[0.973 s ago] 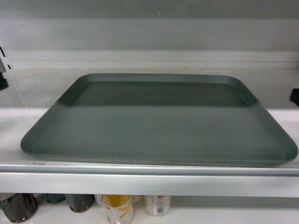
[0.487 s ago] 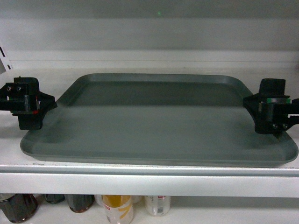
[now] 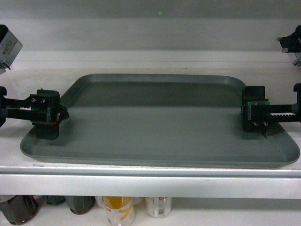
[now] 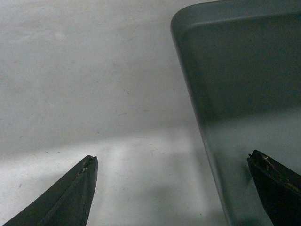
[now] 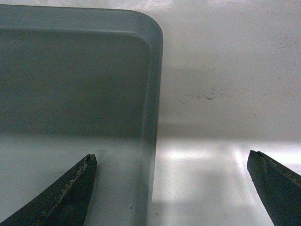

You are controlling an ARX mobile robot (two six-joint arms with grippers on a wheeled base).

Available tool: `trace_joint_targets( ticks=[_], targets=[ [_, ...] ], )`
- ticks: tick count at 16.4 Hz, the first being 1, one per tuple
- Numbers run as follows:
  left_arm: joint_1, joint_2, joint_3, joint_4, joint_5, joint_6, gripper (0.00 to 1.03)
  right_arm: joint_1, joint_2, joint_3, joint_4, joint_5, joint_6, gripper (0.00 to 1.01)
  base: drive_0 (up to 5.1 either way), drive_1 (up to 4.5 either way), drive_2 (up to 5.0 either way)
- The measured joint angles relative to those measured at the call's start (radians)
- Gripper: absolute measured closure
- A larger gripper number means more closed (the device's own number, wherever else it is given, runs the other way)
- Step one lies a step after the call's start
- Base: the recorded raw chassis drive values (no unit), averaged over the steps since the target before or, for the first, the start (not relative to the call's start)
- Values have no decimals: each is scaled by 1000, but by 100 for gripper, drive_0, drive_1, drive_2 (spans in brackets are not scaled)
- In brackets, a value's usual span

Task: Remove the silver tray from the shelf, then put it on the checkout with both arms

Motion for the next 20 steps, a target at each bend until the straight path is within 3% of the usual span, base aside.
trace_joint_targets(
  ticks=[1, 6, 8, 9, 16, 18, 20],
  targets=[
    [0, 18, -15, 33, -16, 21, 5, 7, 7, 13, -23, 6, 0, 3, 0, 0, 0],
    [6, 30, -32, 70, -11, 22, 6, 13, 13, 13, -18, 15, 23, 5, 0, 0, 0],
    [5, 31, -36, 77, -4, 16, 19, 21, 17, 13, -10, 15, 25, 19, 0, 0, 0],
    [-10, 31, -39, 79, -1, 12, 37, 27, 18, 12, -2, 21, 26, 38, 0, 0, 0],
    [-47, 23, -39, 68, 6, 2, 92, 42, 20, 6, 13, 53, 36, 94, 0, 0, 0],
    [-50, 17, -38, 62, 0, -56, 98, 45, 17, 5, 13, 50, 77, 98, 0, 0, 0],
    [-58, 11, -37, 55, -3, -84, 99, 46, 16, 4, 20, 51, 85, 98, 0, 0, 0]
  ],
)
